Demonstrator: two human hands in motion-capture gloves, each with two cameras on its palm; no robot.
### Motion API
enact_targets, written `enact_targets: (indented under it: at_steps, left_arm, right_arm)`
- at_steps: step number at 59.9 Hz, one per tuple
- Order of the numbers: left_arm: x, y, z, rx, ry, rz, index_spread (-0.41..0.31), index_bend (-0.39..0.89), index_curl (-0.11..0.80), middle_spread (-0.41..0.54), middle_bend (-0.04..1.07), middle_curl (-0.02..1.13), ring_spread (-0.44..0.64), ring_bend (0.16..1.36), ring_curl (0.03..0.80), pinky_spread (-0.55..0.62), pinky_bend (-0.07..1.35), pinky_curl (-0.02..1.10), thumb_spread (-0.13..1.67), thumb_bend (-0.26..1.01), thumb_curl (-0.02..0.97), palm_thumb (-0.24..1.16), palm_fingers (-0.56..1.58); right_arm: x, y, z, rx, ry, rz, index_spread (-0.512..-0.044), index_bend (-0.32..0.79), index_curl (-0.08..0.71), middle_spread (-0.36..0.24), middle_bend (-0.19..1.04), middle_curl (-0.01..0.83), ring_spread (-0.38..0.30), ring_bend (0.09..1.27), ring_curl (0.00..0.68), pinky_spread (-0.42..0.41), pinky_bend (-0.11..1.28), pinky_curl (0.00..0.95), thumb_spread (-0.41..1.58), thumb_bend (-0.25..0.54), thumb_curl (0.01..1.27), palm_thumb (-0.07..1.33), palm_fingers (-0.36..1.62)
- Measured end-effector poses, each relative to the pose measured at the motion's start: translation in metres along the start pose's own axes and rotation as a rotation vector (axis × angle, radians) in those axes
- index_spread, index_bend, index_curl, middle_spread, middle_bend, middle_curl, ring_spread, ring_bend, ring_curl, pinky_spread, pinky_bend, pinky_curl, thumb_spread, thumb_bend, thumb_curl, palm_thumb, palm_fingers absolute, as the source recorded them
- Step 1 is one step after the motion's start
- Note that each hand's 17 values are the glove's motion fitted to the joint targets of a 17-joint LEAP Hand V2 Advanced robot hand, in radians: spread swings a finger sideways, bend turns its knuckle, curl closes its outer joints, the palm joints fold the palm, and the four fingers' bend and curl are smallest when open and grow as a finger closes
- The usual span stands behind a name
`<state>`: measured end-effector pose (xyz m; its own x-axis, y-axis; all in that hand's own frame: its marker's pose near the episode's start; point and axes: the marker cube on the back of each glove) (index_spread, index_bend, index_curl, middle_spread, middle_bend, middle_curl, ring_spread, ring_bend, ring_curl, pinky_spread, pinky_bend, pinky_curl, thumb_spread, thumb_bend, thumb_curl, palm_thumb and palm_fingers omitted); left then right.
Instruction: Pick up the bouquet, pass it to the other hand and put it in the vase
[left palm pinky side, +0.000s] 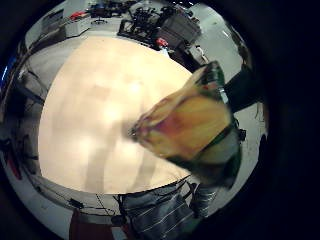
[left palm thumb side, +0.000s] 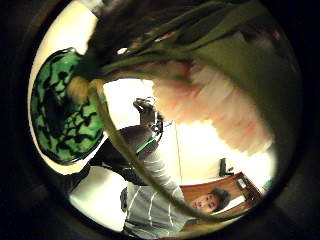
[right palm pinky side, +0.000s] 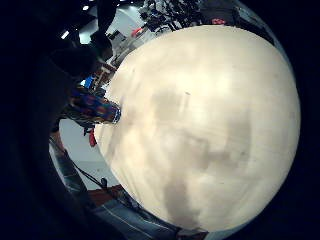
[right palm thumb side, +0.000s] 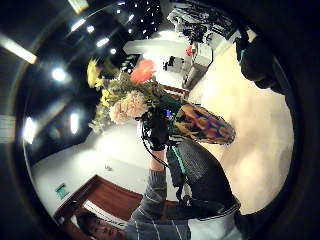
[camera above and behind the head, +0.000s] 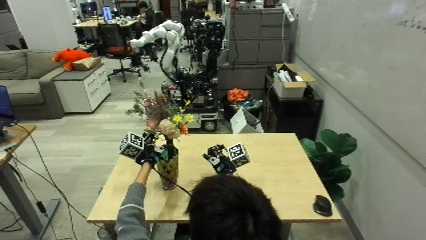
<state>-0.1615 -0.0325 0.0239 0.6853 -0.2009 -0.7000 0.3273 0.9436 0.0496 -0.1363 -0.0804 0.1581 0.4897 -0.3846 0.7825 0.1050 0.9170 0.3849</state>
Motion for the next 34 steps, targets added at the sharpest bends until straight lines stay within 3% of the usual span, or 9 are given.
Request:
enact_targets:
  at_steps: [3,6,9,12,15,18,24,29,34]
  left_arm:
    - [0.008,0.010,-0.004,-0.025,0.110,0.122,0.148,0.01,0.238,0.306,0.22,0.33,0.34,0.59,0.302,0.37,0.41,0.32,0.82,-0.04,0.334,0.27,-0.28]
    - [0.005,0.002,-0.004,-0.002,0.198,0.241,0.166,0.01,0.204,0.345,0.20,0.32,0.38,0.58,0.293,0.41,0.40,0.32,0.81,-0.04,0.336,0.27,-0.26]
    - [-0.009,-0.003,-0.005,0.048,0.148,0.172,0.179,0.02,0.173,0.372,0.19,0.31,0.41,0.57,0.285,0.44,0.39,0.31,0.80,-0.04,0.337,0.27,-0.25]
    - [-0.012,0.002,-0.010,0.102,0.126,0.127,0.191,0.02,0.148,0.396,0.18,0.31,0.44,0.56,0.280,0.45,0.38,0.31,0.80,-0.04,0.339,0.27,-0.24]
    - [-0.002,0.015,-0.017,0.099,0.193,0.159,0.199,0.03,0.127,0.411,0.18,0.30,0.45,0.56,0.278,0.47,0.37,0.30,0.79,-0.04,0.340,0.27,-0.23]
    - [0.005,0.023,-0.024,0.152,0.183,0.185,0.203,0.04,0.113,0.416,0.18,0.30,0.46,0.56,0.275,0.48,0.36,0.30,0.79,-0.04,0.341,0.26,-0.22]
    - [-0.042,-0.010,-0.013,0.170,0.069,-0.004,0.202,0.06,0.092,0.418,0.18,0.29,0.47,0.56,0.271,0.48,0.34,0.30,0.79,-0.04,0.343,0.26,-0.20]
    - [-0.042,-0.006,-0.022,0.215,0.068,-0.005,0.203,0.06,0.079,0.415,0.18,0.29,0.47,0.56,0.270,0.48,0.33,0.30,0.79,-0.04,0.342,0.27,-0.17]
    - [-0.050,-0.003,-0.033,0.159,0.140,0.006,0.202,0.07,0.074,0.405,0.19,0.29,0.47,0.56,0.268,0.47,0.32,0.30,0.79,-0.04,0.342,0.27,-0.15]
  right_arm:
    - [-0.005,0.005,0.000,-0.018,-0.033,0.061,-0.256,0.13,0.294,-0.101,0.23,0.425,-0.149,0.34,0.371,0.127,0.19,0.338,1.05,-0.024,0.35,0.52,0.90]
    - [0.004,0.006,-0.006,0.000,0.071,0.148,-0.253,0.13,0.296,-0.101,0.23,0.426,-0.146,0.33,0.371,0.132,0.19,0.338,1.05,-0.021,0.35,0.53,0.90]
    - [0.018,-0.001,-0.015,0.050,0.217,0.117,-0.249,0.13,0.297,-0.096,0.23,0.427,-0.146,0.33,0.371,0.134,0.19,0.337,1.05,-0.021,0.35,0.53,0.90]
    - [0.010,-0.001,-0.014,0.032,0.142,0.098,-0.248,0.13,0.299,-0.095,0.23,0.427,-0.145,0.32,0.372,0.135,0.18,0.337,1.06,-0.023,0.35,0.54,0.90]
    - [-0.009,0.004,-0.009,-0.003,0.013,0.094,-0.247,0.13,0.300,-0.094,0.23,0.427,-0.142,0.32,0.373,0.136,0.18,0.336,1.06,-0.023,0.35,0.54,0.90]
    - [-0.014,0.000,-0.010,0.009,0.013,0.011,-0.246,0.13,0.301,-0.094,0.22,0.428,-0.144,0.32,0.374,0.136,0.18,0.336,1.06,-0.024,0.35,0.54,0.90]
    - [-0.025,0.002,-0.010,-0.017,-0.039,0.057,-0.245,0.13,0.301,-0.099,0.23,0.430,-0.144,0.31,0.376,0.137,0.18,0.334,1.06,-0.023,0.35,0.54,0.91]
    - [-0.011,-0.014,-0.014,0.040,0.096,-0.069,-0.245,0.14,0.304,-0.099,0.23,0.430,-0.145,0.31,0.378,0.137,0.18,0.333,1.07,-0.024,0.35,0.54,0.91]
    - [-0.019,-0.017,-0.010,0.026,0.044,-0.102,-0.245,0.13,0.306,-0.100,0.23,0.430,-0.145,0.31,0.379,0.137,0.18,0.332,1.07,-0.024,0.35,0.54,0.91]
